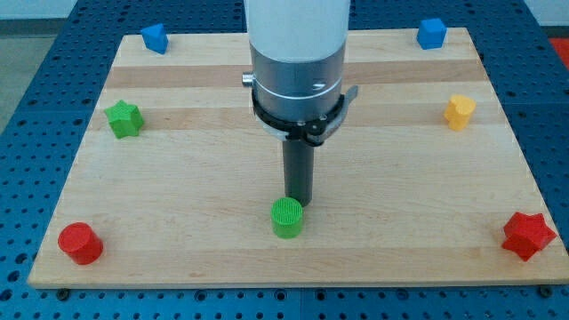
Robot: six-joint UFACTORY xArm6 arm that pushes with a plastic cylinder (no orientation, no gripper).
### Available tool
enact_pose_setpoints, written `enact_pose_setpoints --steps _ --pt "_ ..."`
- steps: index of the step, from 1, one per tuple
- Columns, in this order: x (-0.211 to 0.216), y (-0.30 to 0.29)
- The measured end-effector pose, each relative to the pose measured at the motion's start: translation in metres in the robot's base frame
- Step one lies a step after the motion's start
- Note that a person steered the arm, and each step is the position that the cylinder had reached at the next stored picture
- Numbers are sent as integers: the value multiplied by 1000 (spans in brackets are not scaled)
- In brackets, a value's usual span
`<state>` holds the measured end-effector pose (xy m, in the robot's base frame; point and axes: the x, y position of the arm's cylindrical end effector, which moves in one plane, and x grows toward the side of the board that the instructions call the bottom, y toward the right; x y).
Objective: Move the green circle right a bit
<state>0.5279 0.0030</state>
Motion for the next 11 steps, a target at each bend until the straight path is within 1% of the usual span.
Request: enact_pose_setpoints --steps 2,3,4,5,6,7,11 --pt "26 8" --pt "27 8" --pt "14 7" --pt "-34 -27" --pt "-30 -68" --pt "-3 -84" --pt "5 -91"
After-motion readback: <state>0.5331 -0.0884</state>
